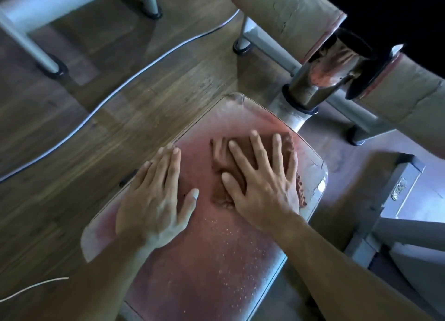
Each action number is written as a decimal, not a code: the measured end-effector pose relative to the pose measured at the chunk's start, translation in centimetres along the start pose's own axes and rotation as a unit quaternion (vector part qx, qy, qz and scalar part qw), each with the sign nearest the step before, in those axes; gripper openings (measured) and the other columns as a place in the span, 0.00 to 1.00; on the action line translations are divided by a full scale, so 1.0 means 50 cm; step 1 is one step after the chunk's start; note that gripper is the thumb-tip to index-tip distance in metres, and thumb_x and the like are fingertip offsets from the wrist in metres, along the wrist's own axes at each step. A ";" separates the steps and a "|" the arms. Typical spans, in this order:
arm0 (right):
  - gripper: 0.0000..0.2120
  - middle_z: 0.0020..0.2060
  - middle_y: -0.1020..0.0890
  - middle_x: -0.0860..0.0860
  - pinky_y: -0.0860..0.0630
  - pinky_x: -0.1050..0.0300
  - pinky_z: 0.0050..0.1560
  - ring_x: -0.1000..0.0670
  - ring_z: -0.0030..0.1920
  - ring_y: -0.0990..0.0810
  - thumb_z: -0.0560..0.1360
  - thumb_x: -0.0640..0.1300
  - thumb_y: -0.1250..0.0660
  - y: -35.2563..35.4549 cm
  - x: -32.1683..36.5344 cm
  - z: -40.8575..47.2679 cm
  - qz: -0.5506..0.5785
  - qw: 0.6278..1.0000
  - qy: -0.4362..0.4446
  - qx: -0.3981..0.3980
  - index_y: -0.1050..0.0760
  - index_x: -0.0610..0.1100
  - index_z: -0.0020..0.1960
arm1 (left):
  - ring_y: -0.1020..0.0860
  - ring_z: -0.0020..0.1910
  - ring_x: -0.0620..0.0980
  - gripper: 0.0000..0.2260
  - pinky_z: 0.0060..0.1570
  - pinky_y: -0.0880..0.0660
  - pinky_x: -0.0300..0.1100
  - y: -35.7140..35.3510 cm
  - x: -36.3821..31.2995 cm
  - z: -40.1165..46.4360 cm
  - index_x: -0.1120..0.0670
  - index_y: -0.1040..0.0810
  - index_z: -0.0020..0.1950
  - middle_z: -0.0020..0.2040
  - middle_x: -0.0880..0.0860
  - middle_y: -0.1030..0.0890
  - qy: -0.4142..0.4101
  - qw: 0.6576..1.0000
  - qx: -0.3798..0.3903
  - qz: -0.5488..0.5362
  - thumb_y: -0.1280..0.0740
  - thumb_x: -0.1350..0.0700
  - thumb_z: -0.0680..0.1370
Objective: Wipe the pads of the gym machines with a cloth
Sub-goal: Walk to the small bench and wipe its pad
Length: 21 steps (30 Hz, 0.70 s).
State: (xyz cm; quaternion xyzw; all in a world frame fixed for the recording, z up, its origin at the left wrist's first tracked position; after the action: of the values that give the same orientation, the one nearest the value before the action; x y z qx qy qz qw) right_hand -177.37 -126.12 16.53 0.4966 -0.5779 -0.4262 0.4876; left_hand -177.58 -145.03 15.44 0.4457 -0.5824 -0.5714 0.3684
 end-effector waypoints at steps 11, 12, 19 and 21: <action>0.33 0.81 0.51 0.52 0.47 0.26 0.73 0.37 0.80 0.55 0.76 0.72 0.52 -0.071 -0.050 -0.211 0.054 0.993 -0.105 0.018 0.48 0.64 0.79 | 0.41 0.78 0.56 0.35 0.75 0.41 0.51 -0.002 0.000 -0.001 0.63 0.46 0.79 0.79 0.61 0.41 0.003 0.999 -0.027 -0.020 0.48 0.41 0.80; 0.33 0.81 0.51 0.51 0.46 0.26 0.72 0.36 0.80 0.54 0.77 0.71 0.51 -0.071 -0.056 -0.218 0.075 0.987 -0.139 0.008 0.47 0.62 0.79 | 0.41 0.78 0.56 0.35 0.74 0.40 0.52 0.000 0.000 -0.001 0.63 0.45 0.79 0.79 0.61 0.41 0.003 0.999 -0.031 -0.024 0.47 0.41 0.80; 0.32 0.81 0.49 0.50 0.50 0.27 0.74 0.37 0.80 0.54 0.77 0.69 0.51 -0.050 0.009 -0.184 0.043 0.984 -0.171 -0.004 0.47 0.61 0.79 | 0.40 0.78 0.56 0.32 0.75 0.41 0.51 0.001 0.003 -0.003 0.63 0.45 0.79 0.78 0.61 0.40 -0.006 0.998 -0.045 -0.054 0.48 0.45 0.80; 0.32 0.82 0.52 0.50 0.55 0.26 0.74 0.37 0.80 0.57 0.78 0.69 0.53 -0.043 0.023 -0.130 0.059 0.977 -0.204 -0.012 0.50 0.61 0.80 | 0.41 0.78 0.55 0.30 0.75 0.42 0.50 -0.001 0.004 -0.003 0.62 0.46 0.79 0.79 0.60 0.40 -0.006 0.996 -0.044 -0.073 0.49 0.47 0.81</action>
State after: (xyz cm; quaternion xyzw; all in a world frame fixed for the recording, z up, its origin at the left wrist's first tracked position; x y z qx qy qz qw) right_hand -170.66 -127.64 15.64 0.3587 -0.6881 -0.4962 0.3895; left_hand -177.51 -145.25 15.36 0.4668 -0.5246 -0.6246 0.3418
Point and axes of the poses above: each hand's wrist, its own z-axis towards the middle knuckle, its own y-axis out of the back of the hand, x = y × z, the point moved 9 cm from there along z, towards the middle knuckle
